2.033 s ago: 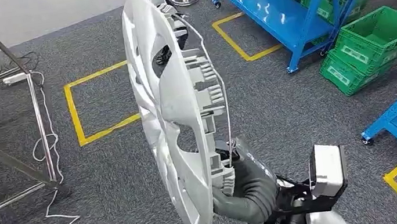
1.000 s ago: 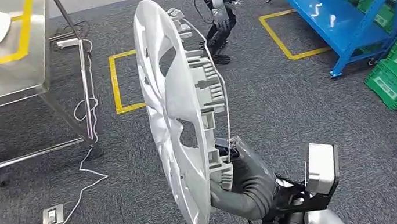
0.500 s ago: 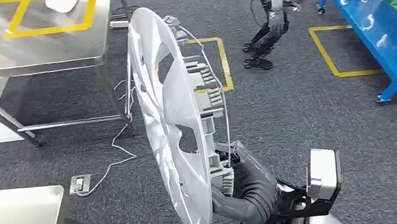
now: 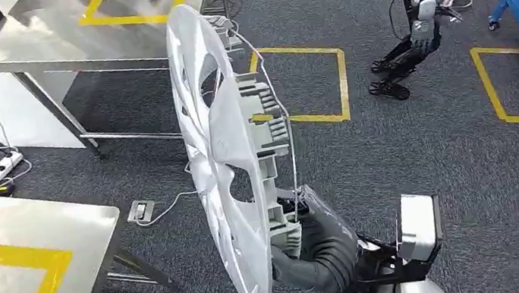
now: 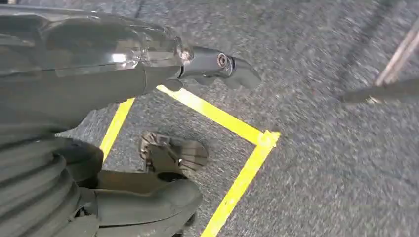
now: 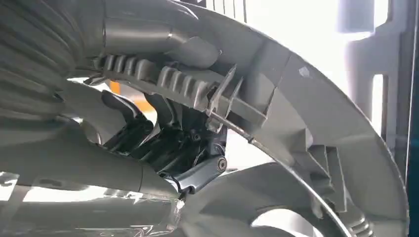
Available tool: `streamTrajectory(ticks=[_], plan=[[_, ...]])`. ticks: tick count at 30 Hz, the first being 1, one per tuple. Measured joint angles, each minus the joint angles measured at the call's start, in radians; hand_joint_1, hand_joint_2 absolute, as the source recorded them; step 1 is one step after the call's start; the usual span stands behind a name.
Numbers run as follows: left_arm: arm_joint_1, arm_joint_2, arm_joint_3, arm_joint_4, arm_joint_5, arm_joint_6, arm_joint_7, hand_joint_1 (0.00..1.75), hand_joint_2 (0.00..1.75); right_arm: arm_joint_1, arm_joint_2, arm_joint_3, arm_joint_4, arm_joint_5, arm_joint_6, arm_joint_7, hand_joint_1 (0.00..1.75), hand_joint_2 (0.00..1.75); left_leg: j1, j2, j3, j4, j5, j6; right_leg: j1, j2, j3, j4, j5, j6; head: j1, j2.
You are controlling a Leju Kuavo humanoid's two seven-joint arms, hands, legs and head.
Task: Take the parts from the cabinet and place them on the table.
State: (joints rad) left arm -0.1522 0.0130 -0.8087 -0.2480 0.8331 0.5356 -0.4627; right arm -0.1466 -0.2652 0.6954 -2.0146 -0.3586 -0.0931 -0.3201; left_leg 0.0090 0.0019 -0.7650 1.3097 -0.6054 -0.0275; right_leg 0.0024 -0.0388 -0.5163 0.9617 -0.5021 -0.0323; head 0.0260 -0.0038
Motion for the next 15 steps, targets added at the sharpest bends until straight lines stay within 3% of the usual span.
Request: streamTrajectory(ticks=[1, 3, 4, 5, 6, 7, 9, 10, 11, 12, 14, 15], plan=[[0.001, 0.000, 0.000, 0.000, 0.000, 0.000, 0.000, 0.00, 1.75, 0.000, 0.000, 0.000, 0.001, 0.000, 0.000, 0.000, 1.75, 1.75, 0.005, 0.001, 0.005, -0.005, 0.013, -0.006, -0.002, -0.012, 0.000, 0.001, 0.000, 0.001, -0.001, 0.000], [0.003, 0.001, 0.000, 0.000, -0.001, 0.000, 0.001, 0.00, 1.75, 0.003, 0.001, 0.001, 0.002, 0.000, 0.002, -0.002, 1.75, 1.75, 0.015, 0.019, 0.089, -0.148, 0.092, -0.019, -0.006, -0.040, 0.001, 0.007, -0.007, 0.012, -0.003, 0.000], [0.003, 0.002, 0.000, 0.000, -0.003, 0.000, 0.002, 0.00, 1.75, 0.003, 0.002, 0.001, 0.002, 0.000, 0.003, -0.004, 1.75, 1.75, 0.016, 0.058, 0.144, -0.241, 0.128, -0.022, -0.008, -0.049, 0.002, 0.015, -0.013, 0.020, -0.004, 0.000], [0.001, 0.002, 0.000, 0.000, -0.005, 0.000, 0.003, 0.00, 1.75, 0.004, 0.002, 0.002, 0.002, 0.001, 0.004, -0.006, 1.75, 1.75, 0.003, 0.129, 0.164, -0.284, 0.107, -0.022, -0.005, -0.055, 0.000, 0.019, -0.018, 0.028, -0.008, 0.000], [0.002, 0.003, 0.000, 0.000, -0.007, 0.000, 0.004, 0.00, 1.75, 0.005, 0.002, 0.002, 0.002, 0.002, 0.005, -0.007, 1.75, 1.75, 0.003, 0.114, 0.165, -0.288, 0.119, -0.001, 0.000, -0.063, -0.001, 0.028, -0.022, 0.035, -0.014, 0.000], [0.003, 0.005, 0.000, 0.000, -0.008, 0.000, 0.006, 0.00, 1.75, 0.008, 0.002, 0.003, 0.001, 0.003, 0.006, -0.010, 1.75, 1.75, -0.001, 0.105, 0.160, -0.284, 0.116, 0.010, 0.001, -0.069, 0.001, 0.027, -0.022, 0.039, -0.008, 0.000], [0.003, 0.007, -0.001, 0.000, -0.007, 0.000, 0.014, 0.00, 1.75, 0.009, 0.002, 0.005, 0.001, 0.003, 0.006, -0.012, 1.75, 1.75, -0.006, 0.078, 0.153, -0.285, 0.119, 0.024, -0.003, -0.091, 0.004, 0.023, -0.021, 0.047, -0.008, 0.000], [0.002, 0.008, 0.000, 0.000, -0.007, 0.001, 0.016, 0.00, 1.75, 0.009, 0.002, 0.005, 0.001, 0.002, 0.006, -0.014, 1.75, 1.75, 0.000, 0.062, 0.158, -0.291, 0.125, 0.034, -0.008, -0.087, -0.002, 0.026, -0.034, 0.056, -0.007, 0.000], [0.002, 0.009, 0.000, 0.000, -0.007, 0.001, 0.018, 0.00, 1.75, 0.010, 0.001, 0.004, 0.002, 0.002, 0.006, -0.015, 1.75, 1.75, 0.000, 0.048, 0.156, -0.292, 0.127, 0.038, -0.013, -0.028, -0.005, 0.051, -0.058, 0.060, -0.002, 0.000], [0.000, 0.011, 0.000, 0.000, -0.007, 0.001, 0.019, 0.00, 1.75, 0.012, 0.001, 0.004, 0.001, 0.002, 0.006, -0.018, 1.75, 1.75, 0.000, 0.034, 0.156, -0.292, 0.129, 0.045, -0.015, 0.009, -0.030, 0.114, -0.100, 0.059, 0.005, 0.000], [-0.003, 0.011, 0.000, 0.000, -0.007, 0.001, 0.021, 0.00, 1.75, 0.019, 0.000, 0.004, 0.002, -0.002, 0.009, -0.020, 1.75, 1.75, -0.005, 0.000, 0.153, -0.291, 0.132, 0.053, -0.013, 0.033, -0.108, 0.291, -0.178, 0.058, 0.018, 0.000], [-0.003, 0.012, 0.000, 0.000, -0.005, 0.001, 0.023, 0.00, 1.75, 0.021, -0.001, 0.004, 0.003, -0.009, 0.013, -0.021, 1.75, 1.75, -0.009, -0.017, 0.153, -0.291, 0.134, 0.055, -0.012, 0.035, -0.135, 0.347, -0.192, 0.055, 0.023, 0.000]])
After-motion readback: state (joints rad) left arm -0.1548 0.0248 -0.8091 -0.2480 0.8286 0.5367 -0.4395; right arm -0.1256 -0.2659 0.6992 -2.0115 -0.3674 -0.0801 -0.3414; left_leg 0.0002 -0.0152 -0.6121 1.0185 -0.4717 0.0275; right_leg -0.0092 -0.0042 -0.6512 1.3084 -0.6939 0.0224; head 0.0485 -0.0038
